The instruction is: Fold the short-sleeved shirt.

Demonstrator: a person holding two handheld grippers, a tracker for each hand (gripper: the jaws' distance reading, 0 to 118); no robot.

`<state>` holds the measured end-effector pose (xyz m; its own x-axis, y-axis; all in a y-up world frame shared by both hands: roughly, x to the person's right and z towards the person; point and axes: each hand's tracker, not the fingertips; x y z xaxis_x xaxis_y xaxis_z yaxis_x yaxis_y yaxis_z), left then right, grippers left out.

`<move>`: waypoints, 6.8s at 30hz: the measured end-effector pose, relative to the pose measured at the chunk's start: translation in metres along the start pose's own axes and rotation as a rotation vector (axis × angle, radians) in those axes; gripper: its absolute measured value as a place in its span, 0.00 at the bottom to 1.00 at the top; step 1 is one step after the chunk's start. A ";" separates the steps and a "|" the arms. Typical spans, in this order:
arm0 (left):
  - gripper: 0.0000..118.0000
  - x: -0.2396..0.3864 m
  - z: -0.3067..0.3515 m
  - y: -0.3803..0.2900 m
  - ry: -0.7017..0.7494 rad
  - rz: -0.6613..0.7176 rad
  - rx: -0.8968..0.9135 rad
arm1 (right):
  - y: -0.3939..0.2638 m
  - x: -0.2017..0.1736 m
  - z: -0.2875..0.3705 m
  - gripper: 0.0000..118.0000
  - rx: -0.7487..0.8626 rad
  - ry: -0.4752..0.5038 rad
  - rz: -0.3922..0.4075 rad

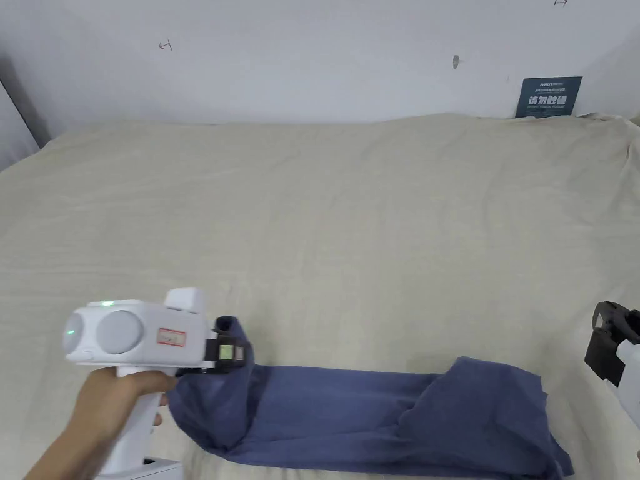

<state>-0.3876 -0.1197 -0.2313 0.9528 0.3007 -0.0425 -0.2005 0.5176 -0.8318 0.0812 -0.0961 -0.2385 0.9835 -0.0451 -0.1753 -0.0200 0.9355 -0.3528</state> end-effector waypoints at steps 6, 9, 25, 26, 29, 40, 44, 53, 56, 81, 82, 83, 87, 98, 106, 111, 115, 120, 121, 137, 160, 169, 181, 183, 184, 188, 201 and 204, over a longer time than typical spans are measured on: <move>0.03 0.076 -0.067 0.005 -0.048 -0.120 -0.095 | -0.003 0.014 0.012 0.00 0.009 -0.015 -0.023; 0.03 0.097 -0.108 0.002 -0.057 -0.112 -0.147 | -0.005 0.021 0.016 0.00 0.006 -0.027 -0.024; 0.62 0.113 -0.165 -0.021 -0.066 0.010 -0.205 | -0.015 0.039 0.012 0.00 -0.017 -0.046 -0.025; 0.73 0.112 -0.159 -0.019 -0.082 0.021 -0.197 | -0.013 0.036 0.013 0.00 -0.015 -0.044 -0.025; 0.82 0.108 -0.127 -0.011 -0.121 0.030 -0.110 | -0.010 0.031 0.013 0.00 -0.011 -0.035 -0.022; 0.72 0.037 -0.054 -0.012 0.083 0.026 0.158 | -0.001 0.014 0.014 0.00 0.000 -0.010 -0.007; 0.09 0.013 -0.058 -0.032 0.077 0.031 0.233 | -0.001 0.010 0.014 0.00 -0.003 -0.006 -0.010; 0.00 0.013 -0.092 -0.076 0.063 0.026 0.160 | -0.001 0.008 0.015 0.00 -0.012 -0.008 -0.004; 0.00 0.024 -0.108 -0.088 0.063 0.005 0.135 | -0.003 0.012 0.013 0.00 -0.015 -0.009 -0.008; 0.00 0.122 -0.161 -0.095 -0.044 -0.049 0.060 | -0.008 0.041 0.020 0.00 -0.026 -0.056 -0.021; 0.00 0.120 -0.155 -0.093 -0.049 -0.046 0.071 | -0.007 0.039 0.021 0.00 -0.026 -0.055 -0.020; 0.00 0.116 -0.146 -0.088 -0.072 -0.033 0.091 | -0.007 0.038 0.021 0.00 -0.026 -0.055 -0.019; 0.00 0.091 -0.109 -0.069 -0.125 -0.012 0.142 | -0.003 0.034 0.021 0.00 -0.023 -0.046 -0.018; 0.09 -0.017 -0.061 -0.043 -0.100 0.077 0.106 | 0.002 0.013 0.015 0.00 -0.018 -0.012 0.001; 0.79 -0.069 -0.087 -0.056 -0.101 0.174 -0.003 | 0.002 0.004 0.011 0.00 -0.030 0.005 0.013; 0.75 -0.086 -0.106 -0.064 -0.154 0.293 -0.037 | 0.001 0.004 0.010 0.00 -0.043 -0.002 0.018; 0.64 -0.083 -0.110 -0.066 -0.173 0.295 -0.015 | 0.000 0.007 0.009 0.00 -0.050 -0.013 0.020; 0.45 -0.070 -0.120 -0.063 -0.195 0.271 -0.023 | -0.001 0.010 0.008 0.00 -0.057 -0.022 0.015; 0.39 -0.068 -0.121 -0.062 -0.199 0.264 -0.024 | -0.001 0.010 0.008 0.00 -0.057 -0.022 0.015; 0.07 -0.076 -0.066 -0.064 -0.113 0.229 0.045 | 0.006 0.010 0.007 0.00 -0.035 -0.003 0.008; 0.08 0.022 -0.004 -0.012 -0.092 0.158 0.002 | 0.001 0.005 0.003 0.00 -0.025 0.060 -0.008; 0.08 0.112 -0.093 0.009 -0.194 0.054 -0.128 | -0.005 0.018 0.010 0.00 -0.034 0.040 -0.014; 0.29 0.179 -0.187 -0.020 -0.046 -0.052 -0.232 | -0.015 0.045 0.015 0.00 -0.052 -0.006 -0.027; 0.49 0.180 -0.182 -0.019 -0.072 -0.049 -0.219 | -0.016 0.049 0.015 0.00 -0.053 -0.013 -0.030; 0.55 0.182 -0.178 -0.019 -0.092 -0.045 -0.216 | -0.016 0.051 0.015 0.00 -0.053 -0.016 -0.032; 0.69 0.184 -0.150 -0.011 -0.123 -0.051 -0.150 | -0.015 0.053 0.017 0.00 -0.048 -0.022 -0.034; 0.08 0.126 -0.058 -0.020 0.143 -0.288 0.315 | -0.002 0.035 0.024 0.00 -0.019 0.002 -0.020; 0.00 0.118 -0.065 -0.035 0.192 -0.340 0.334 | -0.001 0.031 0.026 0.00 -0.020 0.005 -0.017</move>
<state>-0.2538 -0.1542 -0.2427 0.9952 -0.0656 0.0732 0.0964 0.7974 -0.5957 0.1160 -0.0897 -0.2199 0.9828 -0.0628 -0.1738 -0.0069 0.9275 -0.3738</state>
